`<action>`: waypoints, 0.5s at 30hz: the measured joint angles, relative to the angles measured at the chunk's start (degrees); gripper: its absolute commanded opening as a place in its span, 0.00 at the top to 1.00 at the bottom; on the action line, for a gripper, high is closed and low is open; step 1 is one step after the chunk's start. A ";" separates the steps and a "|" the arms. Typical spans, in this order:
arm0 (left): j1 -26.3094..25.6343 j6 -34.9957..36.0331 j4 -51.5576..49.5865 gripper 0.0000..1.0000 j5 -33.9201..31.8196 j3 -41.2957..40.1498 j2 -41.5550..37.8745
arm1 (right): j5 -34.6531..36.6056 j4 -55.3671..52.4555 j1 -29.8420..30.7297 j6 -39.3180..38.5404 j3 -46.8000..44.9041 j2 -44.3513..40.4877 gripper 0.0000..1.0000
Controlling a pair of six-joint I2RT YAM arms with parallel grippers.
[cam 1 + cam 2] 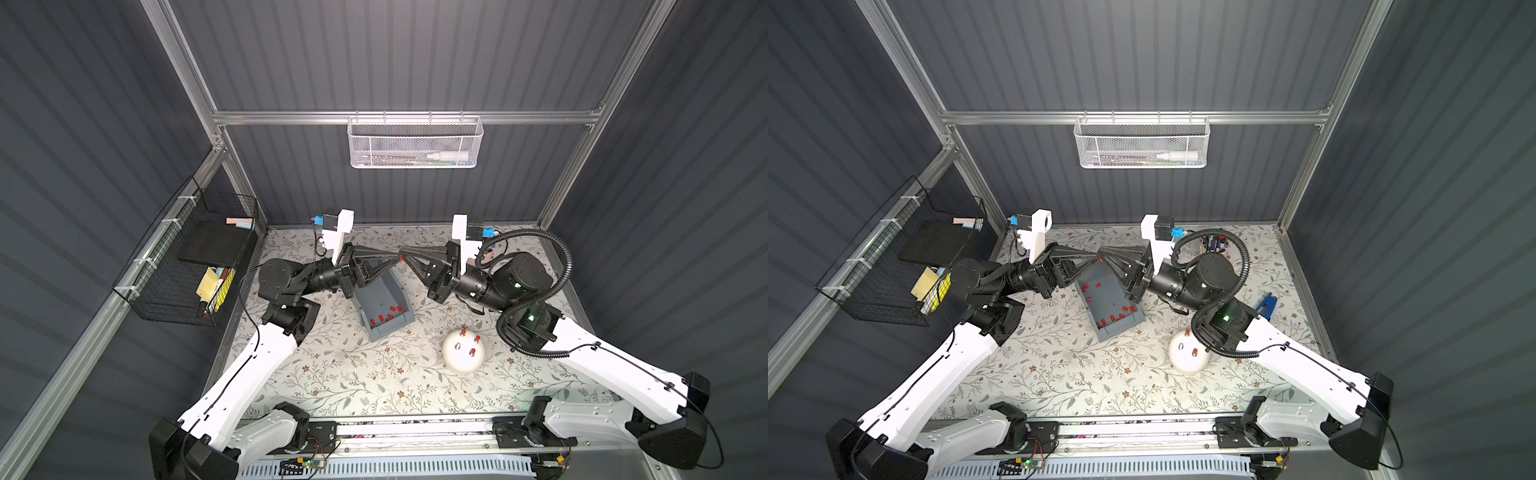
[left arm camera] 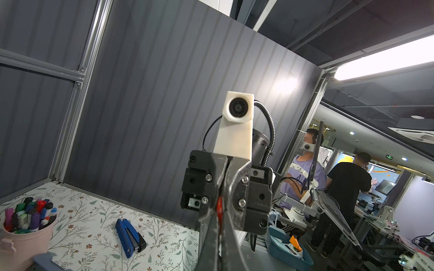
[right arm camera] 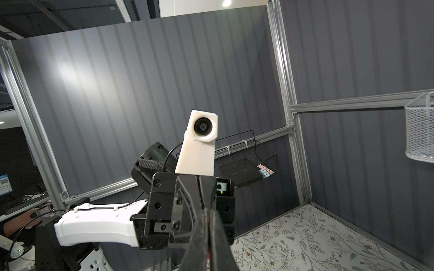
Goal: Cover the protruding screws with screw protection sleeves
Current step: Pick up the screw protection sleeve from the storage box.
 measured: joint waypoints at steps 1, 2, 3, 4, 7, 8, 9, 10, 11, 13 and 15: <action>0.00 0.02 0.00 1.00 -0.22 0.00 0.02 | 0.20 0.09 0.00 0.11 0.00 0.07 1.00; 0.00 0.02 -0.02 1.00 -0.33 0.00 0.02 | 0.37 0.11 0.00 0.15 0.00 0.11 0.98; 0.00 0.04 -0.07 1.00 -0.44 0.00 0.02 | 0.52 0.11 0.02 0.15 0.00 0.11 0.92; 0.00 0.13 -0.22 1.00 -0.46 0.00 0.02 | 0.63 0.09 0.07 0.15 0.00 0.11 0.82; -0.13 1.75 -1.77 1.00 0.15 -0.07 -0.22 | 2.05 -0.42 0.11 -0.28 0.00 0.09 0.48; -0.28 2.62 -2.86 1.00 0.46 -0.20 -0.48 | 2.38 -0.94 0.09 -0.52 0.00 0.04 0.41; -0.33 4.20 -4.81 1.00 1.09 -0.50 -1.09 | 2.75 -1.77 0.00 -1.05 0.00 -0.13 0.39; -0.39 6.01 -7.45 1.00 1.68 -0.76 -1.90 | 2.75 -3.19 -0.13 -1.79 0.07 -0.52 0.40; -0.39 8.13 -10.49 1.00 2.38 -0.83 -2.82 | 2.60 -5.01 -0.31 -2.38 0.37 -0.94 0.41; -0.37 14.58 -19.41 1.00 3.82 -0.85 -5.64 | -0.11 -11.37 -1.22 -4.39 3.21 -1.86 0.47; -0.39 22.01 -29.66 1.00 5.29 -0.57 -8.87 | -3.65 -18.78 -2.62 -6.75 8.50 -2.10 0.52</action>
